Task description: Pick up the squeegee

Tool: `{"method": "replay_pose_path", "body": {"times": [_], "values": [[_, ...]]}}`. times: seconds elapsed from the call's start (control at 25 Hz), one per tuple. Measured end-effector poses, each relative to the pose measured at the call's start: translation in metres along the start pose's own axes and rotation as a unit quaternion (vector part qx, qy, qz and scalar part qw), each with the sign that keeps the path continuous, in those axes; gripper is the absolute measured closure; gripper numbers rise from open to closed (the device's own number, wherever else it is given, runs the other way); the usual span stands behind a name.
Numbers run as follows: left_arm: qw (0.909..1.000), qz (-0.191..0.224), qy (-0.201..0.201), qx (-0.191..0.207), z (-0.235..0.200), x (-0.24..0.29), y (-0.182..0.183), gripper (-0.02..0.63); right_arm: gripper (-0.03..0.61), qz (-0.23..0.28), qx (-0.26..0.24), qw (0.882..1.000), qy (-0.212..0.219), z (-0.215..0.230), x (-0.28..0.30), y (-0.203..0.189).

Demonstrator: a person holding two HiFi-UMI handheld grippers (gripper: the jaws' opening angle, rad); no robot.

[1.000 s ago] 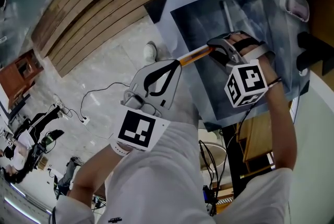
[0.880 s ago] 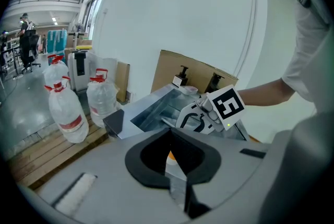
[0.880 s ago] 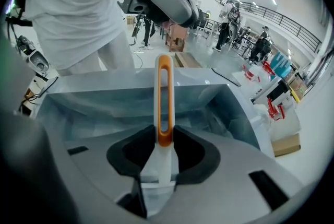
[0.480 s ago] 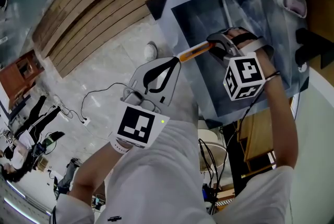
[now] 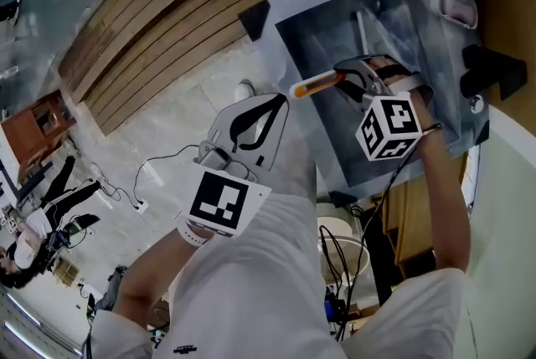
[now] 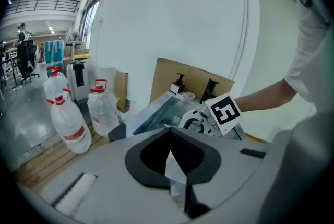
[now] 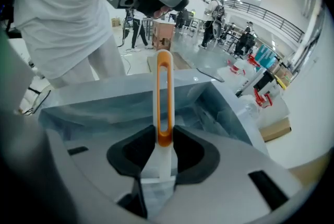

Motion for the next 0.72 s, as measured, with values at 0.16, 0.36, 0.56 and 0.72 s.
{"method": "replay_pose_path", "body": {"times": [0.16,0.36,0.56,0.72], "values": [[0.9999,0.008,-0.004,0.011,0.002,-0.008,0.011,0.609,0.474,0.024,0.064,0.997,-0.040,0.005,-0.026,0.005],[0.9993,0.024,-0.019,0.022,0.011,-0.017,0.025,0.609,0.474,0.070,0.153,0.981,-0.098,0.003,-0.067,0.019],[0.9979,0.040,-0.034,0.040,0.017,-0.028,0.040,0.609,0.474,0.115,0.236,0.950,-0.171,-0.005,-0.105,0.030],[0.9961,0.057,-0.047,0.048,0.021,-0.040,0.055,0.609,0.474,0.150,0.296,0.916,-0.226,-0.015,-0.134,0.044]]}}
Point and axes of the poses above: the fingertips, and each gripper's own axes: x forward along the fingers, z to its right, y out of its top, the point moved 10 cm from there along -x, backward along the fingers, and after that the axes turned 1 degree about y, right-handed, at the moved point
